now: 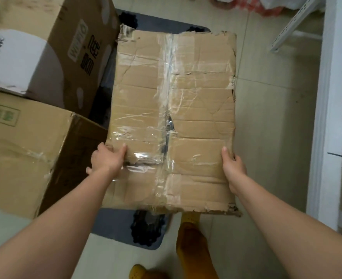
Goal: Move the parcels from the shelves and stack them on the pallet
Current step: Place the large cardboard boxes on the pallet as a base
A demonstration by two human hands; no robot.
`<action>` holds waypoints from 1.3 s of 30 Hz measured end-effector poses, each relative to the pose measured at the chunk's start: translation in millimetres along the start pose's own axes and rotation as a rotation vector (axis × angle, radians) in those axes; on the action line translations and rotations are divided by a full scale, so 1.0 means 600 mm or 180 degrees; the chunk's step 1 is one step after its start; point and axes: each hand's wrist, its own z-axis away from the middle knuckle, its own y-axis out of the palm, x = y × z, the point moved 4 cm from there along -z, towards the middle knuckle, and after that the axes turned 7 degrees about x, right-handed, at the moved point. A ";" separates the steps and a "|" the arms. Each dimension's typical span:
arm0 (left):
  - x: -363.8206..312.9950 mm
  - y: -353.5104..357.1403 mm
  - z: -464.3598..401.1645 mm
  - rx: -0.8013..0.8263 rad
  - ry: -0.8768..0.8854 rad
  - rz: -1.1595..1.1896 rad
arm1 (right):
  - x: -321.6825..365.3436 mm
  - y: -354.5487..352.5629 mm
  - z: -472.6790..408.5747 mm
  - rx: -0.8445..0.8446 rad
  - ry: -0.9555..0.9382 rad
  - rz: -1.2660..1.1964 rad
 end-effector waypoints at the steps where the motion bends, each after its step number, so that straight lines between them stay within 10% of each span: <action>1: 0.014 0.001 0.018 -0.0045 0.0020 -0.0181 | -0.015 0.000 0.013 -0.0008 0.0051 0.0011; 8: 0.110 -0.004 0.119 -0.0125 -0.0949 -0.0042 | -0.081 0.005 0.088 -0.0434 0.0201 0.0609; 14: 0.164 0.043 0.147 0.0299 -0.1923 0.2324 | -0.119 0.018 0.125 -0.0756 0.0779 0.0049; 17: 0.146 0.071 0.146 0.0846 -0.1822 0.3321 | -0.127 0.022 0.116 -0.0675 0.0632 -0.0220; 28: 0.027 0.060 0.091 0.0267 -0.1206 0.3882 | -0.012 0.034 0.045 -0.0613 0.0181 -0.0218; 39: -0.161 0.032 0.035 0.0525 0.0052 0.3061 | 0.156 0.070 -0.029 -0.0238 -0.0372 -0.0157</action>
